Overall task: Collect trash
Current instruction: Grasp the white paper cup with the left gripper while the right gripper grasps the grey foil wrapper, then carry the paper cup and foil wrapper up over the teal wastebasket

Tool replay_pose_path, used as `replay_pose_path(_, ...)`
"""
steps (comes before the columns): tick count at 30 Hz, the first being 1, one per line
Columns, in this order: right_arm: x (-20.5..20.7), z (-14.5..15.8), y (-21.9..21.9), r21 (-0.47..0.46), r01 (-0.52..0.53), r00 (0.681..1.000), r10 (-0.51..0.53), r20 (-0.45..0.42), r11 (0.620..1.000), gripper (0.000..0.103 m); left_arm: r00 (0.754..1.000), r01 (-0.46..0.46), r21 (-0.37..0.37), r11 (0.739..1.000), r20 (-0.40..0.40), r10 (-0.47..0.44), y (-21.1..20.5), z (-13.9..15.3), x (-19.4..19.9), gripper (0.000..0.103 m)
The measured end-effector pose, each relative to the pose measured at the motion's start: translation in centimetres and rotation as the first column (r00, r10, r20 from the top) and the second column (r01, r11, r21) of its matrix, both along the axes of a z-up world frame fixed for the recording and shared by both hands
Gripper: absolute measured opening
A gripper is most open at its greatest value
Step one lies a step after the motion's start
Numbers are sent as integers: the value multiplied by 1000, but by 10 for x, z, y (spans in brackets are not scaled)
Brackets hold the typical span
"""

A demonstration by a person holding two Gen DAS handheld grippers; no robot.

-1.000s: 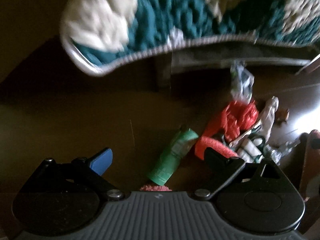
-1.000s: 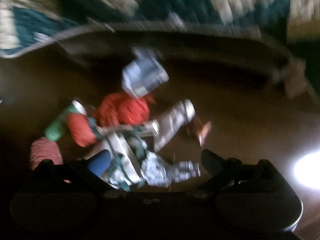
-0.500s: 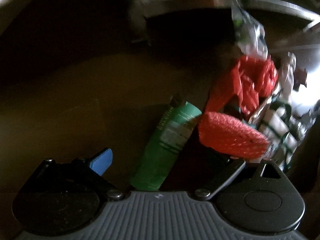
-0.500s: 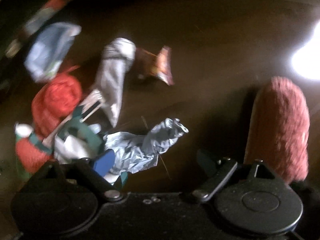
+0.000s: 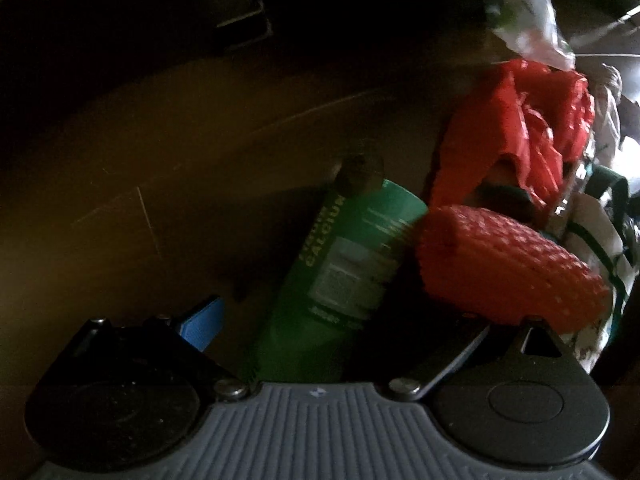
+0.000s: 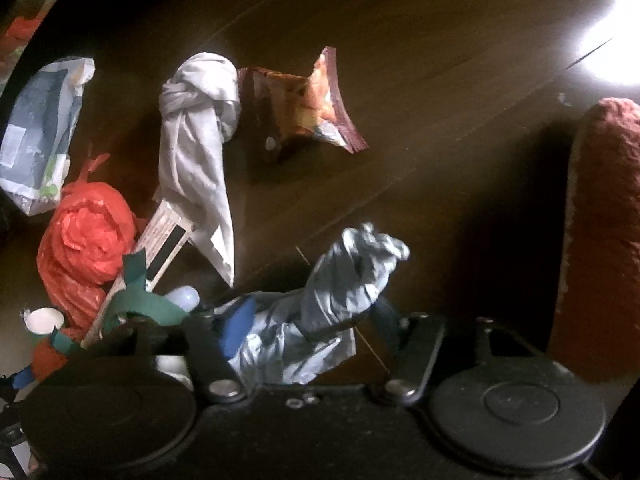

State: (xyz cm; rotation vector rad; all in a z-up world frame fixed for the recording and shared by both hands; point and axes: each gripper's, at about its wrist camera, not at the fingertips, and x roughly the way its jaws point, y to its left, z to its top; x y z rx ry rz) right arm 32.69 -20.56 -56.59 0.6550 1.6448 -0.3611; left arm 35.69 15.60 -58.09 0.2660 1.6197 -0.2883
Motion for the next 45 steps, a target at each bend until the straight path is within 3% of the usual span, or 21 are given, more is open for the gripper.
replay_pose_path(2, 1, -1, 3, 0, -16, 1000, 16, -1, 1000, 54, 1000, -21, -2, 1000, 0, 21, 4, -3, 4, 93)
replay_pose_path(6, 2, -2, 4, 1, -29, 1000, 29, 5, 1000, 47, 998, -64, 6, 998, -16, 64, 11, -8, 10, 63)
replay_pose_path(8, -1, -2, 3, -2, -36, 999, 36, 10, 999, 45, 997, -73, 17, 997, -2, 73, 11, -7, 11, 56)
replay_pose_path(13, -7, 5, 2, -26, -65, 997, 65, 30, 998, 41, 995, -99, 28, 995, 12, 99, 16, -1, 8, 56)
replay_pose_path(20, -5, 47, 7, -123, -180, 979, 190, 77, 976, 32, 982, -182, 22, 983, 62, 180, 21, 26, -7, 54)
replay_pose_path(26, -6, 104, 23, -246, -301, 922, 347, 171, 921, 29, 968, -228, -1, 974, 103, 227, 21, 65, -23, 49)
replay_pose_path(37, -30, 219, 21, -352, -348, 802, 471, 367, 869, 28, 933, -238, -61, 969, 264, 246, 25, 162, -34, 48)
replay_pose_path(41, -45, 260, 22, -404, -368, 734, 528, 428, 838, 28, 906, -251, -77, 965, 333, 262, 33, 212, -38, 48)
replay_pose_path(45, -56, 317, 27, -436, -388, 638, 578, 509, 812, 28, 876, -233, -100, 967, 411, 253, 35, 272, -42, 49)
